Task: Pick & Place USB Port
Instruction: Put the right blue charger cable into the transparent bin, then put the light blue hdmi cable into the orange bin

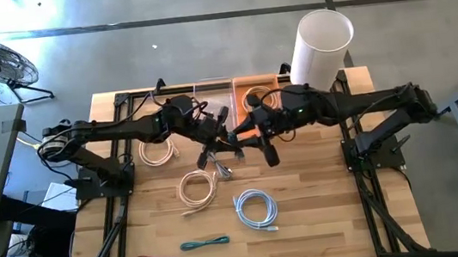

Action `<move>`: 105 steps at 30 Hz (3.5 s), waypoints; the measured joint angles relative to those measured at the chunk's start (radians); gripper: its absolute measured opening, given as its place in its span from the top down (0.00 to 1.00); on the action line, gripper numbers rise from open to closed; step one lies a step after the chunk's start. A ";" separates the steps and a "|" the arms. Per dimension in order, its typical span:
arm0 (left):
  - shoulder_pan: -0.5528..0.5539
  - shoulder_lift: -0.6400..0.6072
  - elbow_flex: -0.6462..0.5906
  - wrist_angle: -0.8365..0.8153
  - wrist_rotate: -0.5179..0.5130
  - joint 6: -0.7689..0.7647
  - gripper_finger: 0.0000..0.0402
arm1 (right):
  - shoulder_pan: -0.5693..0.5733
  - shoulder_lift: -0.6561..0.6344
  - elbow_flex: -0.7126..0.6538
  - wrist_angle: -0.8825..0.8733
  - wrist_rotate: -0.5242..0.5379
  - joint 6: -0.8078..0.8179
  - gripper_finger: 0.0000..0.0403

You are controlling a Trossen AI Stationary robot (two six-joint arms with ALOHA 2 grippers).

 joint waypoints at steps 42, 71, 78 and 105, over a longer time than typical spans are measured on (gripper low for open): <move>0.194 0.298 0.342 -1.074 -0.931 1.771 0.94 | 0.137 -0.200 -0.004 -0.267 0.386 0.134 0.51; 0.190 0.250 0.539 -1.196 -1.413 1.504 0.70 | 0.137 -0.199 -0.005 -0.393 0.393 0.112 0.51; 0.093 0.198 0.943 -1.661 -1.174 1.027 0.74 | 0.137 -0.199 -0.005 -0.533 0.313 0.264 0.51; -0.098 0.031 0.889 -1.863 -0.497 0.336 0.74 | 0.140 0.327 -0.005 -0.829 0.018 0.530 0.51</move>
